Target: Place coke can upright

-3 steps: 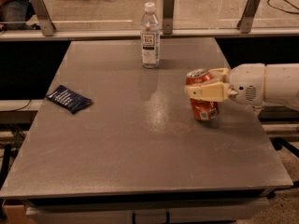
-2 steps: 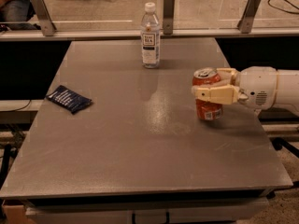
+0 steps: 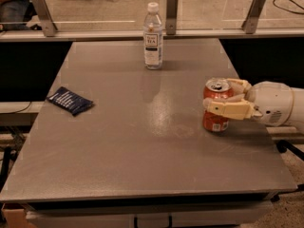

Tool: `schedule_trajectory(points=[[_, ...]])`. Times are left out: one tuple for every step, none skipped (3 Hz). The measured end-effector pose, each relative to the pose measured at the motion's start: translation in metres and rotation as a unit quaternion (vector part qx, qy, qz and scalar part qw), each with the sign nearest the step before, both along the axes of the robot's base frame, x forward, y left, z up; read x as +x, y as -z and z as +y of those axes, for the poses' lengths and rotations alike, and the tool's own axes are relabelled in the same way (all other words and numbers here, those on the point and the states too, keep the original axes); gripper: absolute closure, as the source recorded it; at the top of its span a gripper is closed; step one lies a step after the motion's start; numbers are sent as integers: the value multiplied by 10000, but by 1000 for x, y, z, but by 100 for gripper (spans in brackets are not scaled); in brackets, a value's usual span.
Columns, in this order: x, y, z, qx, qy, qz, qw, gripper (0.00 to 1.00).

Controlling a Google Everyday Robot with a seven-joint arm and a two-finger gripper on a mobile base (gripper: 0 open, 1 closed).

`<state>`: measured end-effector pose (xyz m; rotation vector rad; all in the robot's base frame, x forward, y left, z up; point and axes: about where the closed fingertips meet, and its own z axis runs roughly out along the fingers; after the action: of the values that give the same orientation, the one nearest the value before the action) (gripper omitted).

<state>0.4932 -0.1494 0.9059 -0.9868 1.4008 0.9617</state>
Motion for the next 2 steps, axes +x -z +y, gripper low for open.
schedule_trajectory(points=[[-9, 9, -5, 265, -129, -97, 9995, 59], [-13, 10, -6, 315, -158, -134, 9993, 36]])
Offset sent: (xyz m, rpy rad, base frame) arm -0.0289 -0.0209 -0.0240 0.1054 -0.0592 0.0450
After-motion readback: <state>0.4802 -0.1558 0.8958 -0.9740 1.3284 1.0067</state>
